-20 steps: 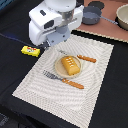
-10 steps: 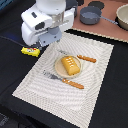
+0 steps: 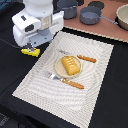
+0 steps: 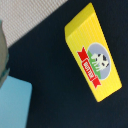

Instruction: Place the bread, butter, and milk from the table onto the serving area.

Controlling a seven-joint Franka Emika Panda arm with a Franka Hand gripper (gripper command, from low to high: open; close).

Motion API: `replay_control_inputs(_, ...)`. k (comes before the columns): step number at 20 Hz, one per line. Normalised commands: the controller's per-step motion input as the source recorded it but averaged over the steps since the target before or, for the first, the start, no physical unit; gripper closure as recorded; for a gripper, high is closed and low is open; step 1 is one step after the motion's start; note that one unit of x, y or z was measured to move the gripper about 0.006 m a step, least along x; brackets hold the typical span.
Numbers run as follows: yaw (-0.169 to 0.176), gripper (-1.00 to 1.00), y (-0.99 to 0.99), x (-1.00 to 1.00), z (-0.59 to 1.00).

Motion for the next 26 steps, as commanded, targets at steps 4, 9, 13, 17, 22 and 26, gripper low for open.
replay_control_inputs(4, 0.161, -1.0, 0.0, -0.43, -0.24)
replay_control_inputs(9, 0.133, -1.0, -0.01, -0.58, -0.4)
replay_control_inputs(13, 0.113, -1.0, -0.02, -0.65, -0.42)
replay_control_inputs(17, 0.07, -1.0, -0.06, -0.65, -0.35)
replay_control_inputs(22, 0.017, -1.0, -0.14, -0.31, -0.23)
replay_control_inputs(26, 0.0, -1.0, -0.08, -0.16, -0.26)
